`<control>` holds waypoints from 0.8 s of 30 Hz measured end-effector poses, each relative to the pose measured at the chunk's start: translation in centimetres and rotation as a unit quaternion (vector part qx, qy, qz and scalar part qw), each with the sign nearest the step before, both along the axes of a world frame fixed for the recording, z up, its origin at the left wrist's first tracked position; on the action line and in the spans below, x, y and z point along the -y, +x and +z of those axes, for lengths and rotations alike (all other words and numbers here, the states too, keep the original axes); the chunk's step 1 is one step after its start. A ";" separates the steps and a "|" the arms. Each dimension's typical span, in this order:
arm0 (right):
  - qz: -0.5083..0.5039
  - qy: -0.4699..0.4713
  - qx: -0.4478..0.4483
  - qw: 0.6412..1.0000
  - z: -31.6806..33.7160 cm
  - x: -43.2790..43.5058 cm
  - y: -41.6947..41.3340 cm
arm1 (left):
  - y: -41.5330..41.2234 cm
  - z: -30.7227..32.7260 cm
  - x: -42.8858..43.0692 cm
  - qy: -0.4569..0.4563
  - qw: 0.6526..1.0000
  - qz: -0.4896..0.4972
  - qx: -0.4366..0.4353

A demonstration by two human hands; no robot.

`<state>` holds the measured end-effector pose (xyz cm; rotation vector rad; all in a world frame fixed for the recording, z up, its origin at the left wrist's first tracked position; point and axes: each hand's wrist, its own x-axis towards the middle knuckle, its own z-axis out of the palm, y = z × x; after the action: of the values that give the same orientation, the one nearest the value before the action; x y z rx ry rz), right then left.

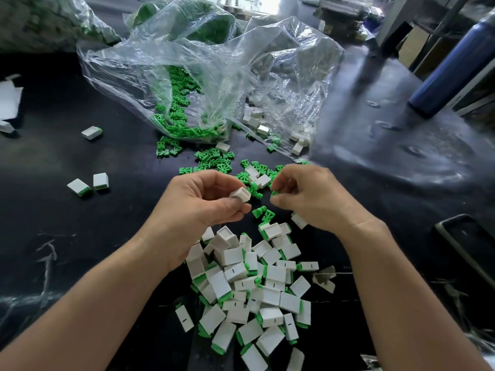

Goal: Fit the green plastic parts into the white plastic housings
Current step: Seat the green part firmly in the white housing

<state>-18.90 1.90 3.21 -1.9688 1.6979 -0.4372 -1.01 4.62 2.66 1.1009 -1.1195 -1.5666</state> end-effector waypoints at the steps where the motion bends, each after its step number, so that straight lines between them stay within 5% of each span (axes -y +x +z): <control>1: -0.009 -0.009 0.057 0.998 0.4 0.0 -0.1 | 0.0 0.0 0.0 -0.003 1.000 0.000 0.002; 6: 0.014 -0.005 0.275 0.961 1.7 -0.7 0.4 | -0.2 -0.1 0.0 -0.001 1.000 0.009 0.000; 24: 0.085 -0.026 0.250 0.964 1.7 -1.3 1.8 | -0.1 0.2 -0.4 -0.031 0.999 0.014 0.038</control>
<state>-17.10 3.22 4.88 -1.8208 1.2010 -0.8389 -1.09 4.99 2.82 1.1370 -1.1903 -1.4696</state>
